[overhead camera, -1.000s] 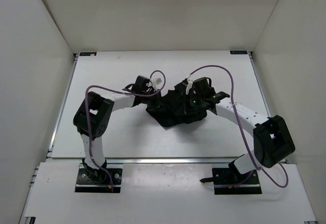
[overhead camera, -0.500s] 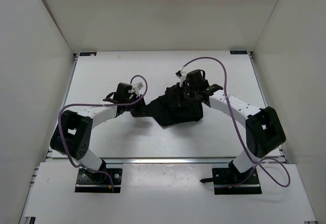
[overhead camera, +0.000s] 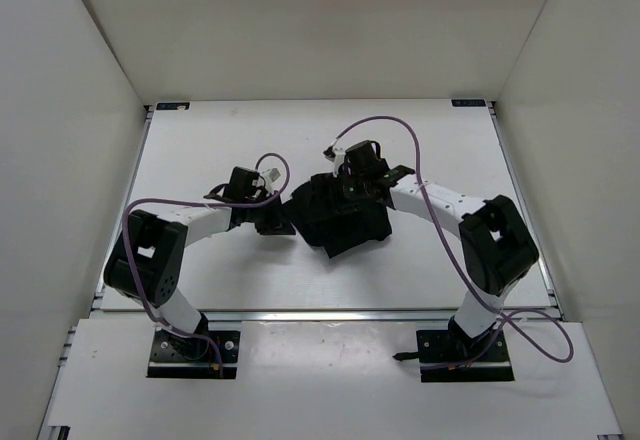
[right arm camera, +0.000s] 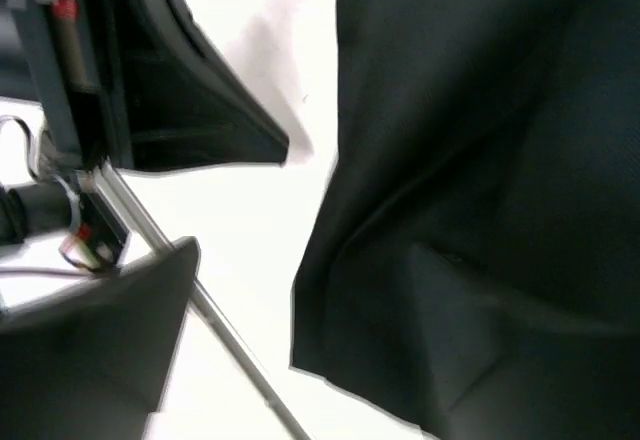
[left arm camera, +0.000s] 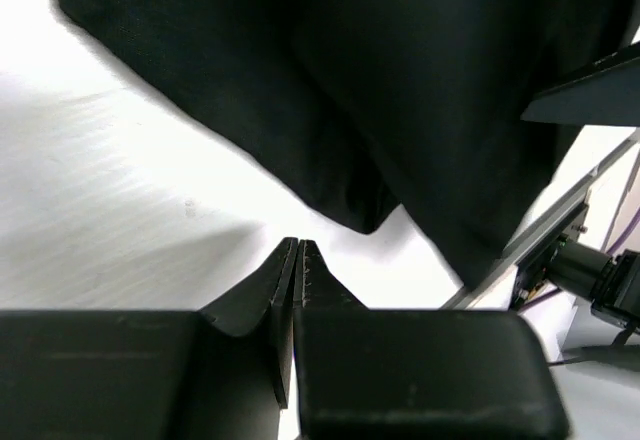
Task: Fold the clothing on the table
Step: Fold the skirt
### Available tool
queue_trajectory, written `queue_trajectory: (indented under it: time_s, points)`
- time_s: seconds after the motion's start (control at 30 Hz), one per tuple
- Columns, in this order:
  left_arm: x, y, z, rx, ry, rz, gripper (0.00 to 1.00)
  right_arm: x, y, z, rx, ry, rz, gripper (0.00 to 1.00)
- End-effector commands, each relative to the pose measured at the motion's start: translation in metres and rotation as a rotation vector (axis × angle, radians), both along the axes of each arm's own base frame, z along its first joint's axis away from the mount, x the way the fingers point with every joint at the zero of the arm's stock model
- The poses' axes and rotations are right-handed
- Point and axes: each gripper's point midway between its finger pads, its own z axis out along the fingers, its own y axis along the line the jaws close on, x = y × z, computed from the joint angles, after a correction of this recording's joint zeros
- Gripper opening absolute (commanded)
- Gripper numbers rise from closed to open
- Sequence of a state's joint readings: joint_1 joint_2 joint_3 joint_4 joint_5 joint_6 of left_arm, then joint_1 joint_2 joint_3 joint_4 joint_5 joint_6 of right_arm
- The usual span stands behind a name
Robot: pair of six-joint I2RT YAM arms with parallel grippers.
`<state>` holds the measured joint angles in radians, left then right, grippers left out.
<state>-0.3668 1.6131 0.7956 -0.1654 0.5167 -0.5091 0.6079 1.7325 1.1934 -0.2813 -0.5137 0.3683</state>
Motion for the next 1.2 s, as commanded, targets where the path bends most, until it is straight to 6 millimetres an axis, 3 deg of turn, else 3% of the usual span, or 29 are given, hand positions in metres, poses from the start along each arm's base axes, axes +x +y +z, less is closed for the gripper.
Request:
queue_trajectory:
  time_s: [0.0, 0.1, 0.2, 0.3, 0.37, 0.47, 0.53, 0.6, 0.63, 0.8, 1.0, 1.1, 1.13, 1.17]
  points:
    - [0.007, 0.005, 0.01, -0.016, -0.039, 0.004, 0.13, 0.017, 0.006, 0.044, 0.072, -0.129, -0.008, 0.99]
    - [0.011, 0.008, 0.017, -0.025, -0.054, 0.015, 0.13, 0.027, -0.014, 0.083, 0.135, -0.218, -0.085, 0.99]
    - [0.018, 0.01, 0.028, -0.038, -0.077, 0.025, 0.13, 0.045, -0.048, 0.107, 0.127, -0.285, -0.19, 0.99]
    - [0.029, 0.006, 0.046, -0.062, -0.115, 0.038, 0.14, 0.056, -0.083, 0.1, 0.063, -0.295, -0.274, 0.98]
    - [0.03, -0.001, 0.061, -0.09, -0.131, 0.032, 0.13, 0.061, -0.108, 0.089, 0.016, -0.288, -0.324, 0.88]
    - [0.036, -0.015, 0.09, -0.142, -0.191, 0.023, 0.1, 0.056, -0.131, 0.057, -0.038, -0.222, -0.358, 0.51]
    - [0.034, -0.025, 0.1, -0.173, -0.212, 0.004, 0.03, 0.055, -0.136, 0.043, -0.049, -0.204, -0.366, 0.17]
    - [0.03, -0.041, 0.108, -0.209, -0.228, -0.026, 0.0, 0.049, -0.137, 0.027, -0.061, -0.168, -0.358, 0.01]
    - [0.028, -0.048, 0.111, -0.227, -0.236, -0.035, 0.0, 0.046, -0.133, 0.017, -0.064, -0.148, -0.346, 0.0]
    - [0.014, -0.077, 0.094, -0.238, -0.202, -0.085, 0.0, 0.04, -0.121, -0.01, -0.073, -0.117, -0.296, 0.0]
    - [-0.009, -0.08, 0.015, -0.098, -0.078, -0.087, 0.0, 0.04, -0.128, -0.053, -0.083, -0.034, -0.296, 0.0]
    - [-0.005, -0.069, -0.01, -0.004, -0.014, -0.07, 0.0, 0.051, -0.136, -0.05, -0.088, -0.019, -0.317, 0.01]
    - [0.002, -0.071, -0.006, 0.005, -0.031, -0.077, 0.0, 0.058, -0.138, -0.043, -0.077, -0.034, -0.327, 0.03]
    - [0.006, -0.067, -0.003, 0.02, -0.031, -0.064, 0.0, 0.06, -0.136, -0.031, -0.038, -0.047, -0.322, 0.13]
